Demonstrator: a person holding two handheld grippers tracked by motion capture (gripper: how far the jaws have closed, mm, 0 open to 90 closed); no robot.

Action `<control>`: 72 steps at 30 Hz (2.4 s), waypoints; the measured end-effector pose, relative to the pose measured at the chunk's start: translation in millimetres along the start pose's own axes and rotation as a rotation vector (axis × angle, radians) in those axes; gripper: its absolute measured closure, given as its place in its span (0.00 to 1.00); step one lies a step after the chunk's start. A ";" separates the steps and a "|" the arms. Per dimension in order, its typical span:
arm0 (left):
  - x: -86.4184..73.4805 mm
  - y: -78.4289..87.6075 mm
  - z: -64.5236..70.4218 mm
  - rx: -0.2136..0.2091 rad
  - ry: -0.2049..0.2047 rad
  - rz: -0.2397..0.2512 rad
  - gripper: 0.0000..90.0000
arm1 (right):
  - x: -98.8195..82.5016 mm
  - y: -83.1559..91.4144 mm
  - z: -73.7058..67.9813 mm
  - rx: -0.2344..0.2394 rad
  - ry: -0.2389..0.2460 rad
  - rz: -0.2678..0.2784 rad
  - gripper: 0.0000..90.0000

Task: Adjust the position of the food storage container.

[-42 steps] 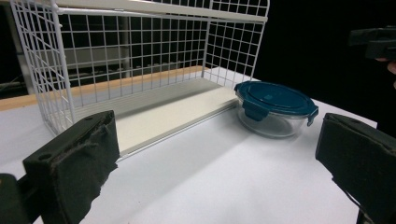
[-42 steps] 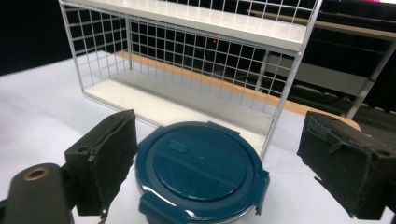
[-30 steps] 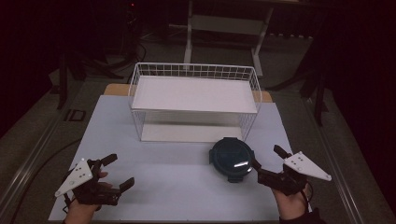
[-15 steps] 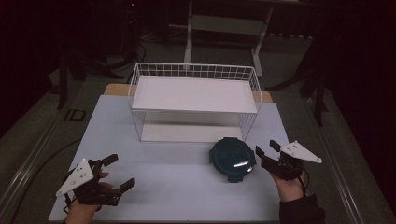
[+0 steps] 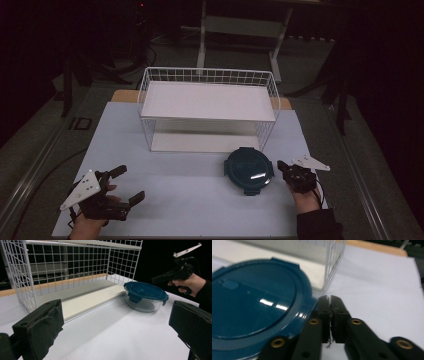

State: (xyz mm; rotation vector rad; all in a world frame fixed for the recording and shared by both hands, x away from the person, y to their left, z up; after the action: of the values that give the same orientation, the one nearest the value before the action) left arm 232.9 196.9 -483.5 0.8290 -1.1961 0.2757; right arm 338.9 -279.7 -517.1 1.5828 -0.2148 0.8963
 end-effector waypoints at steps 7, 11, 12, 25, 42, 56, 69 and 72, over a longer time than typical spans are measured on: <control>0.1 0.7 0.1 -0.001 0.001 0.002 0.00 | -6.5 -12.1 -2.9 0.037 -0.007 -0.023 1.00; -0.1 0.1 0.3 -0.001 -0.002 -0.002 0.00 | -6.6 -14.6 -6.7 0.038 0.011 -0.028 1.00; -0.1 0.1 0.3 -0.001 -0.002 -0.002 0.00 | -6.6 -14.6 -6.7 0.038 0.011 -0.028 1.00; -1.0 -2.6 1.1 -0.004 -0.002 -0.011 0.00 | -4.8 -16.2 -25.2 0.059 0.034 -0.020 1.00; -1.0 -3.5 1.7 -0.009 -0.002 -0.011 0.00 | 4.0 -17.4 -60.8 0.181 0.073 0.001 1.00; -1.1 -2.3 3.2 -0.009 -0.004 -0.012 0.00 | 1.9 -17.4 -61.1 0.180 0.088 -0.021 1.00; -1.4 -3.5 4.5 -0.013 -0.010 -0.019 0.00 | 5.0 -17.8 -82.0 0.229 0.109 -0.026 1.00; -1.6 -4.0 4.8 -0.015 -0.012 -0.021 0.00 | 9.3 -21.5 -88.4 0.242 0.119 -0.024 1.00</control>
State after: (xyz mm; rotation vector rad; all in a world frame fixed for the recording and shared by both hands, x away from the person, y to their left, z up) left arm 231.3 191.1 -486.0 0.8306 -1.1985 0.2449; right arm 321.2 -191.1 -531.3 1.7438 -0.0028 1.0240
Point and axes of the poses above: each handheld gripper's, and its own axes: y roughly backward along the jaws, x roughly out of its top, z roughly to its right, the point moved 6 cm from there along -y, roughly forward along the jaws, and after that the axes turned 15 degrees about -z, right-handed, at the moved point
